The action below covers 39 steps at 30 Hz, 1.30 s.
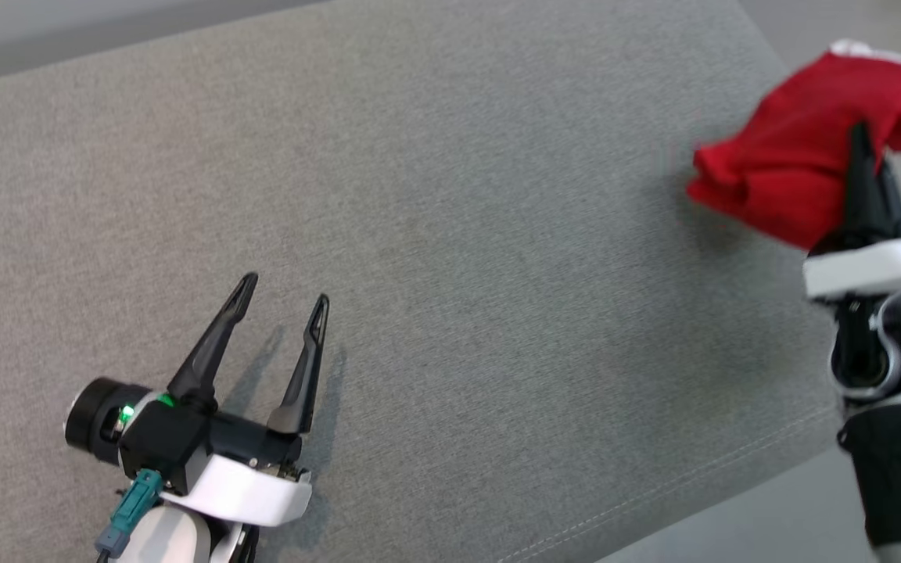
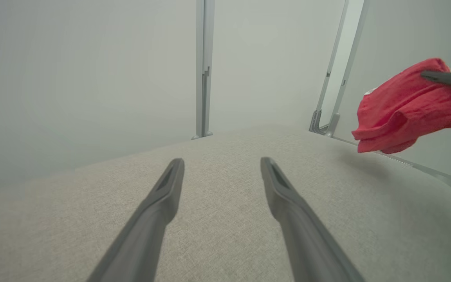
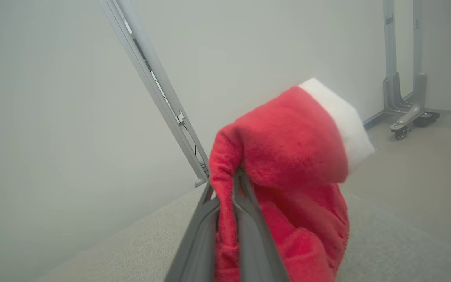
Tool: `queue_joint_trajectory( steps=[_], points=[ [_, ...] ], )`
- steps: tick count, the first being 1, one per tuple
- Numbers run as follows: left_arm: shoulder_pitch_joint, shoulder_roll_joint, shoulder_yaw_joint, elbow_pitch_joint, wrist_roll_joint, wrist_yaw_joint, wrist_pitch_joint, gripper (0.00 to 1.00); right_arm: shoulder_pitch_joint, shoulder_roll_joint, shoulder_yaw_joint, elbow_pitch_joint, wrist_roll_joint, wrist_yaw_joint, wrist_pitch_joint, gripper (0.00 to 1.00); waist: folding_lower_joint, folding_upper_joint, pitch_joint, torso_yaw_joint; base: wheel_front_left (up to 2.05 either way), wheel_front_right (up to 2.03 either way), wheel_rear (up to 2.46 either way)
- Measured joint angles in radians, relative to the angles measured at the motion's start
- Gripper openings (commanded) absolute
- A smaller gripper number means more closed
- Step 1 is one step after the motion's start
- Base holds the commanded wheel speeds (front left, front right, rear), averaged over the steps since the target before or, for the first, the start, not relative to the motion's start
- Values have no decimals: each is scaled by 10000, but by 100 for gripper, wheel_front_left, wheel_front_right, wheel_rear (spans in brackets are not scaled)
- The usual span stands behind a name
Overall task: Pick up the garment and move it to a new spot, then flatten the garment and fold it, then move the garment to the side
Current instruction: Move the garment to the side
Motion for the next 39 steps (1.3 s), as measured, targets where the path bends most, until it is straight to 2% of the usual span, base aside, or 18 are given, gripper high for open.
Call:
queue_joint_trajectory(
  steps=[4, 9, 10, 15, 17, 20, 25, 29, 39],
  points=[
    [-310, 75, -161, -430, 31, -2, -2, 100, -1099, -21, -309, 571, -654, 0, -17, 0, 0, 0, 452, 223, 0, 0, 0],
    [-687, 326, -318, -880, 36, -2, -2, 100, -2693, -105, -502, 1904, -738, 0, -27, 0, 0, 0, 1127, 565, 0, 0, 0],
    [-876, 401, -368, -1045, 38, -2, -2, 100, -3407, -224, -646, 2420, -742, 0, -29, 0, 0, 0, 1415, 717, 0, 0, 0],
    [-1309, 602, -556, -1356, 98, -2, -2, 100, -5030, -732, -1041, 3519, -1093, 0, -31, 0, 0, 0, 2058, 1229, 0, 0, 0],
    [-1502, 646, -610, -1588, 113, -2, -2, 100, -6056, -1026, -1632, 4215, -1271, 0, -44, 0, 0, 0, 2501, 1737, 0, 0, 0],
    [-1554, 696, -702, -1714, 113, -2, -2, 100, -6614, -1223, -1994, 4399, -1503, 0, -46, 0, 0, 0, 2818, 2114, 0, 0, 0],
    [-1722, 828, -805, -1904, 119, -2, -4, 100, -6980, -1329, -2842, 4103, -2153, 0, -73, 0, 0, 0, 3393, 2602, 0, 0, 0],
    [-1732, 876, -782, -1925, 144, 0, -23, 100, -6645, -1093, -3369, 4439, -2460, 0, -73, 0, 1, 0, 3711, 2755, 0, 0, 0],
    [-1796, 1064, -723, -1910, 397, 0, -31, 100, -5636, -809, -4234, 4897, -2936, 0, -73, 0, 0, 0, 3566, 2132, 0, 0, 0]
  ],
)
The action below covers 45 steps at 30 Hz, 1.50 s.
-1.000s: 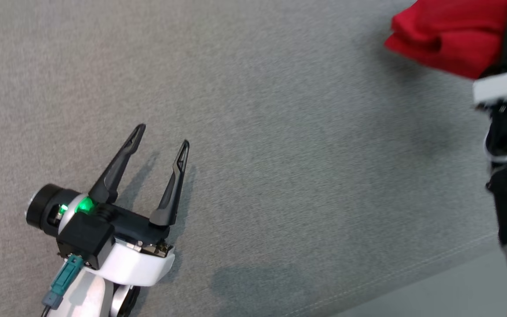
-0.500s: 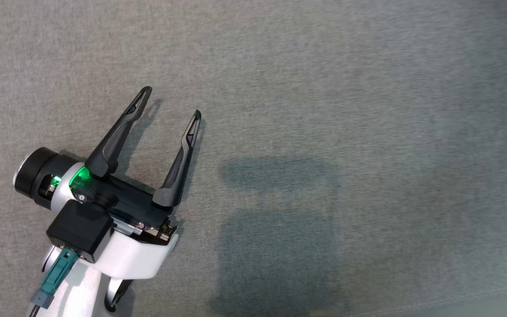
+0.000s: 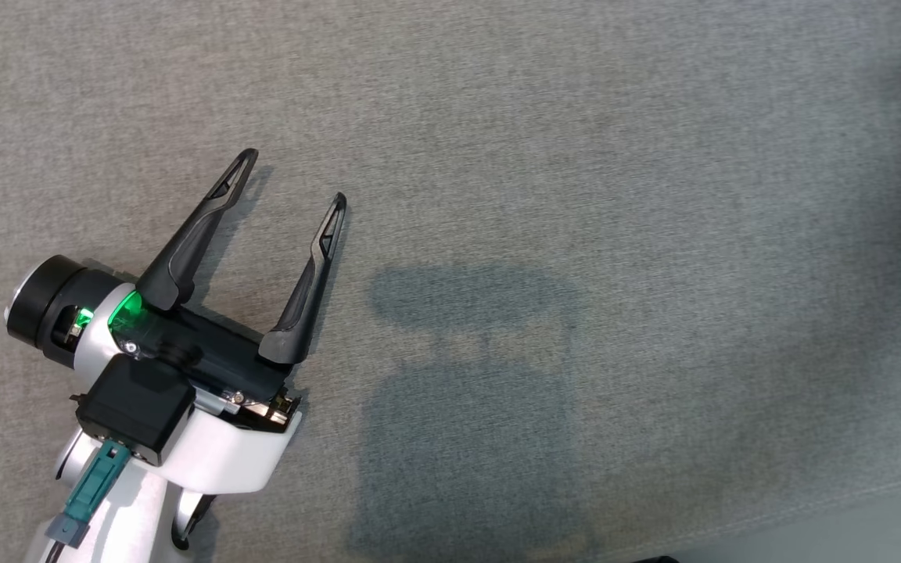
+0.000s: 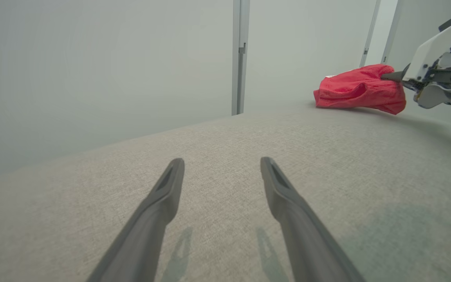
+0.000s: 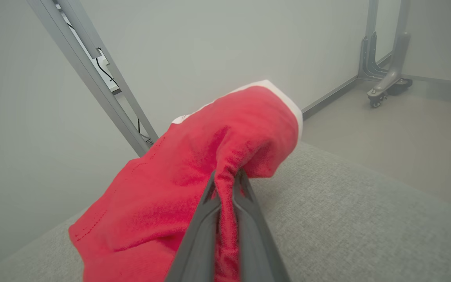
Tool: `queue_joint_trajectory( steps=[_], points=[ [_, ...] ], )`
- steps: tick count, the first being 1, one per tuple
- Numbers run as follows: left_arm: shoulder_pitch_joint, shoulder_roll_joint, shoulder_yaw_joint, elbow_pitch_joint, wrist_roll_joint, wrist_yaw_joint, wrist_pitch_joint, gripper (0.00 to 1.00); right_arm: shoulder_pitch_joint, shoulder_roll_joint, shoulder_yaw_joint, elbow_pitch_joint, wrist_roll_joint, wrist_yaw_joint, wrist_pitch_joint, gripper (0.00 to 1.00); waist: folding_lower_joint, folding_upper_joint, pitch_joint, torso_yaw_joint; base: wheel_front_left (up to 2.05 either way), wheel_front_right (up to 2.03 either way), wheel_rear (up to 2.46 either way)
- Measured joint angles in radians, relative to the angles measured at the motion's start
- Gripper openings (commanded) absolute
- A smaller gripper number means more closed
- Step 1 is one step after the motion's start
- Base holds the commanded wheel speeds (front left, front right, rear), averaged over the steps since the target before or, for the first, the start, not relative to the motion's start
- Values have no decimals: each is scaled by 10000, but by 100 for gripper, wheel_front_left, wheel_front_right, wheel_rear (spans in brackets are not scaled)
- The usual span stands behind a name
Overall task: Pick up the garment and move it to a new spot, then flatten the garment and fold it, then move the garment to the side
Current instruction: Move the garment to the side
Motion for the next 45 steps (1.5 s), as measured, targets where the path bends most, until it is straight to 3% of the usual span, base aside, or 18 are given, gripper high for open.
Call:
queue_joint_trajectory(
  steps=[8, 15, 17, 18, 25, 30, 33, 38, 45],
  points=[
    [-1, 207, -77, 52, 0, 0, 0, 100, 305, 295, -640, 731, -380, 2, 0, 0, 0, 0, -172, -496, 0, 0, 0],
    [-9, 249, -209, 190, -2, 0, 0, 100, 291, 341, -1708, 2086, -1475, 2, 2, 3, 0, 0, -269, -606, 0, 0, 0],
    [-12, 245, -234, 242, -4, 0, 0, 100, 256, 355, -1962, 2320, -1733, 2, 2, 62, 0, 0, -316, -597, 0, 0, 0],
    [-12, 242, -242, 263, -4, 0, 0, 100, 231, 366, -2065, 2364, -1847, 2, 2, 100, 0, 0, -341, -595, 0, 0, 0],
    [-12, 178, -274, 430, -56, 12, 0, 100, 281, 284, -2755, 2242, -2961, 2, 2, 100, 0, 0, -694, -651, 0, 0, 0],
    [-9, 40, -284, 598, -174, 63, 2, 100, 764, 282, -3352, 1248, -3804, 2, 2, 100, 0, 0, -1132, -671, 0, 0, 0],
    [48, -157, -221, 681, -226, 192, 2, 100, 1169, 706, -3438, 410, -3969, 2, 2, 100, 0, 0, -1480, -661, 0, 0, 0],
    [404, -546, -50, 918, -556, 443, 2, 100, 2296, 1436, -2378, -1076, -3743, 2, 2, 100, 0, 0, -2199, -522, 0, 0, 0],
    [1151, -1129, 564, 1499, -1118, 815, 4, 100, 4271, 1559, 38, -2899, -2817, 2, 2, 100, 0, 0, -3305, -127, 0, 0, 0]
  ],
)
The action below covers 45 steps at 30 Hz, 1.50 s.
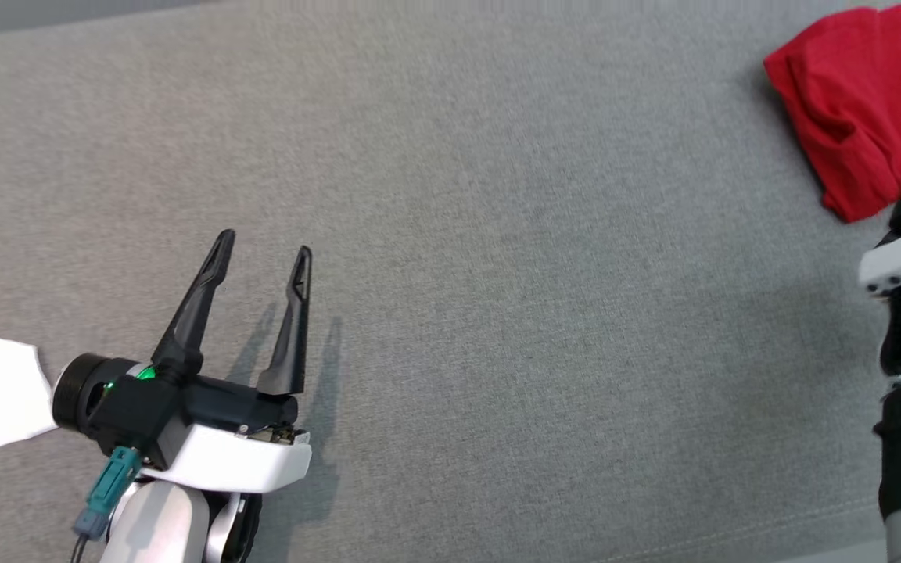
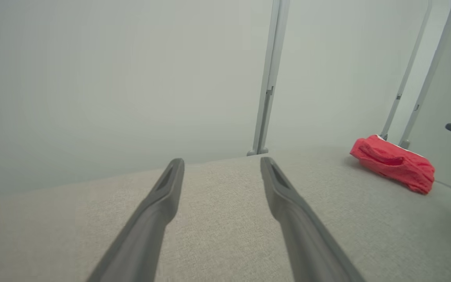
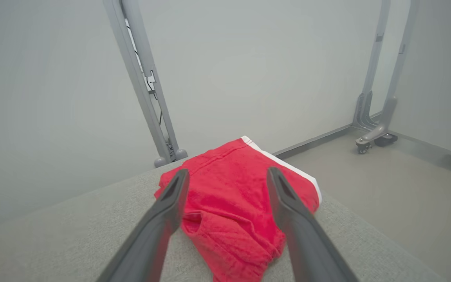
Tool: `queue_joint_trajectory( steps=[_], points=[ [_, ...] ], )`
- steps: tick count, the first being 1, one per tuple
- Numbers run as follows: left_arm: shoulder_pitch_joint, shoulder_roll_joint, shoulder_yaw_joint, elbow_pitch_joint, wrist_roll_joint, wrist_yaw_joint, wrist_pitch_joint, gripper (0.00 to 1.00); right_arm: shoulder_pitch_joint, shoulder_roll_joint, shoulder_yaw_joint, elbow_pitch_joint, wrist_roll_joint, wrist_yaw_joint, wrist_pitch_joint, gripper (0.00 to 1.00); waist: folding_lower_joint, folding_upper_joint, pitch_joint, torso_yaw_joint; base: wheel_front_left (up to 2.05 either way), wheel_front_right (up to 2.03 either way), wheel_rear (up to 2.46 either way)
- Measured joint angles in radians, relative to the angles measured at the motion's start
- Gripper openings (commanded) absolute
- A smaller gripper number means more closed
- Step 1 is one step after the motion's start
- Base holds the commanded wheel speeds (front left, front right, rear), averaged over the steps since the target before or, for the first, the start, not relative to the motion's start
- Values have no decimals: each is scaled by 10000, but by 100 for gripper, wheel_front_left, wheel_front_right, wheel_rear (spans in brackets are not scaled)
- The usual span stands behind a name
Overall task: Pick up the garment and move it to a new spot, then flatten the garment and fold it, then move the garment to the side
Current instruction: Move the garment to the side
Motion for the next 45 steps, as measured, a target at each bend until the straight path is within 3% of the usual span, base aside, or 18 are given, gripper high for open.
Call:
queue_joint_trajectory(
  steps=[11, 27, 32, 37, 45],
  points=[
    [611, -435, 784, 144, -380, 249, 0, 100, 1735, 27, 2529, -1254, 1605, 0, 0, 100, 0, -1, -1382, 1037, 0, 0, 0],
    [1816, -631, 1287, 654, -754, 253, 2, 100, 4445, 35, 4420, -3544, 2270, 0, 0, 100, -1, 0, -3043, 2178, 0, 0, 0],
    [2184, -629, 1513, 644, -719, 242, 12, 100, 5092, 52, 4966, -4134, 2351, 0, 0, 100, -2, 0, -3397, 2265, 0, 0, 0],
    [2597, -631, 1632, 545, -464, 153, 12, 100, 5744, 65, 4892, -4727, 2123, 0, 0, 100, -1, 0, -3604, 2176, 0, 0, 0],
    [2704, -631, 1707, 593, -169, 163, 12, 100, 6465, 73, 5369, -4876, 2188, 0, 0, 100, -2, 0, -3804, 1967, 0, 0, 0]
  ],
)
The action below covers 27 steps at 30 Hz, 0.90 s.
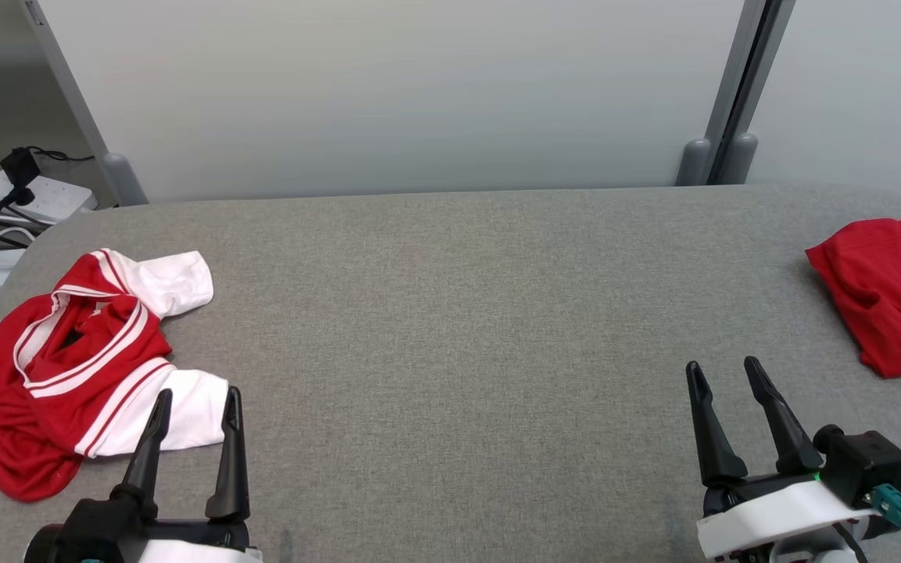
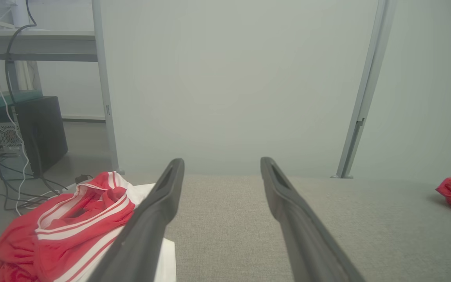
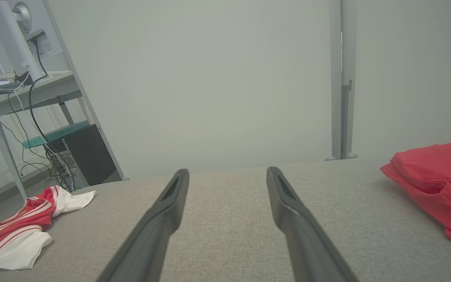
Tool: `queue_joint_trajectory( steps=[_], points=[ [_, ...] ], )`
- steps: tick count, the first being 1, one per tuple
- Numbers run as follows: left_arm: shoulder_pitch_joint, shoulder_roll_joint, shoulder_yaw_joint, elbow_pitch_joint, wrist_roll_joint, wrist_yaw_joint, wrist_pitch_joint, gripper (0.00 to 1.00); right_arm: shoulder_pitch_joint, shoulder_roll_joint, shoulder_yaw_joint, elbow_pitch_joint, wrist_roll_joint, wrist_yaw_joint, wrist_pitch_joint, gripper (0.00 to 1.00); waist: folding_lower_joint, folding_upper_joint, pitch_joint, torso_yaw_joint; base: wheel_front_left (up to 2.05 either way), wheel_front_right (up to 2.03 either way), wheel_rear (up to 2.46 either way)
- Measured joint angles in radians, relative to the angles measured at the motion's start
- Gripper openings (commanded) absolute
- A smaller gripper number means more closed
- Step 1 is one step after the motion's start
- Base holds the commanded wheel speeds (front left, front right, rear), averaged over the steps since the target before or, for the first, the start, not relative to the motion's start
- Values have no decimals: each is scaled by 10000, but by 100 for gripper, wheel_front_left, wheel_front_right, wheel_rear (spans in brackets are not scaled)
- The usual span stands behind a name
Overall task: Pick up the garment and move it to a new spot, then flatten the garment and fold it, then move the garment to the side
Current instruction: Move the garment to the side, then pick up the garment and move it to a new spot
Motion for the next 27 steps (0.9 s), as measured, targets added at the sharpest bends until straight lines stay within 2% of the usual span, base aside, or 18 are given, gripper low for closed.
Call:
queue_joint_trajectory(
  steps=[27],
  points=[
    [339, 2, -54, 460, -52, -102, 0, 100, 417, -2, 92, -221, -50, 0, 0, 100, 0, 0, -136, -83, 0, 0, 0]
  ],
)
